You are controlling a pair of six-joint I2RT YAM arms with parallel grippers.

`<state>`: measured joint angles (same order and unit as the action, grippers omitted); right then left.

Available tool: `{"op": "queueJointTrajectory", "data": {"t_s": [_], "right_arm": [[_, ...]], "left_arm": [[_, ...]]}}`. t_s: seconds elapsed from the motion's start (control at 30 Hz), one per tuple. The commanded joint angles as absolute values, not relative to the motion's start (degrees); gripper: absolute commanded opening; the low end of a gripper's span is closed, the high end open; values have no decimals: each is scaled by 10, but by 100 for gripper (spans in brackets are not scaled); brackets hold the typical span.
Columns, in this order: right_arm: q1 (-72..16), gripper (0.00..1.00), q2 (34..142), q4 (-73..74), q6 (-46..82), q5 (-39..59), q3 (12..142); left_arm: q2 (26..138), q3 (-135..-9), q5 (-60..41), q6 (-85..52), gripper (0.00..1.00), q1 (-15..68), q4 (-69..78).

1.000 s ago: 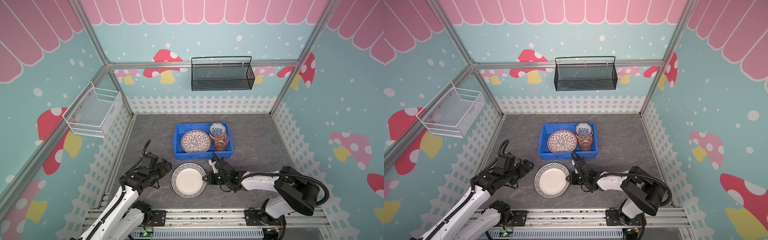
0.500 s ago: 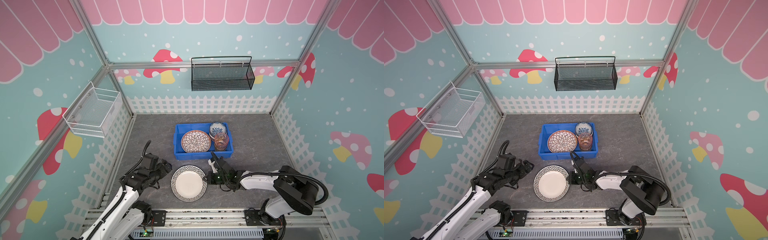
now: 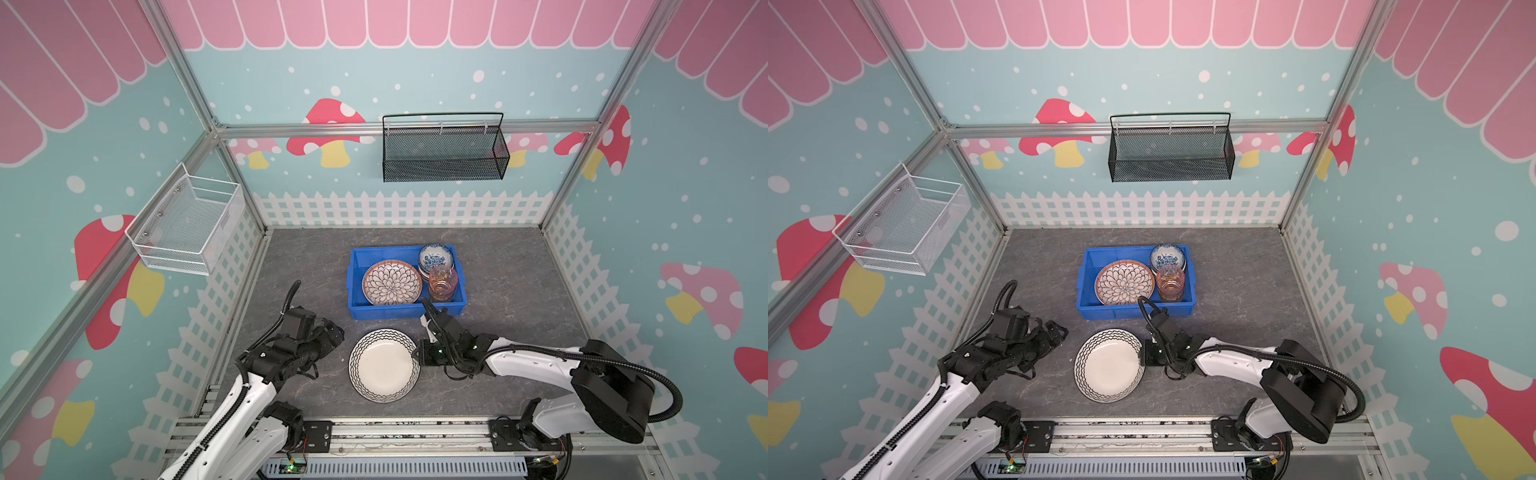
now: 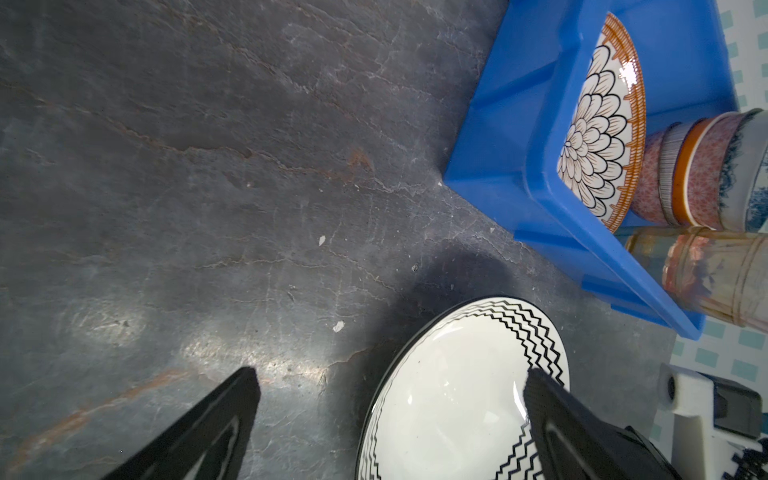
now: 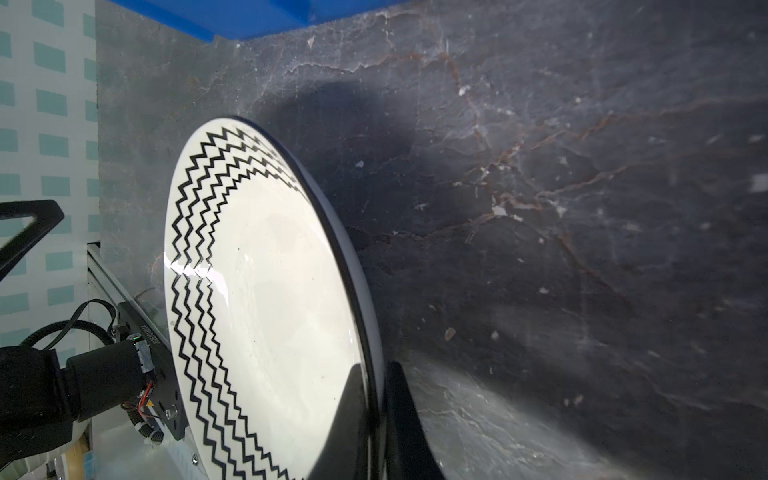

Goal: Place the mixed dishes into the plastic bin
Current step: 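Grip the zigzag plate rim with the right gripper and tilt it up, then grasp the raised plate rim with the left gripper while right holds it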

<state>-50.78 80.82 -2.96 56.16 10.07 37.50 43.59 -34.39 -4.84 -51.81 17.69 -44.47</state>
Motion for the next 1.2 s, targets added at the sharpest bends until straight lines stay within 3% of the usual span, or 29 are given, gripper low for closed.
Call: {"op": "queueJointTrajectory", "data": {"t_s": [0.0,0.53,0.87,1.17], "right_arm": [[-508,0,773,-39,549,124,425],[-419,0,795,-154,447,279,567],[-388,0,833,-201,401,305,646],[-377,0,855,-217,383,302,674]], "left_arm": [[430,-374,-83,-499,100,174,-466],[414,-388,-203,-424,95,188,-502],[422,-396,-233,-438,93,201,-455],[445,-411,-185,-446,64,200,-452]]}}
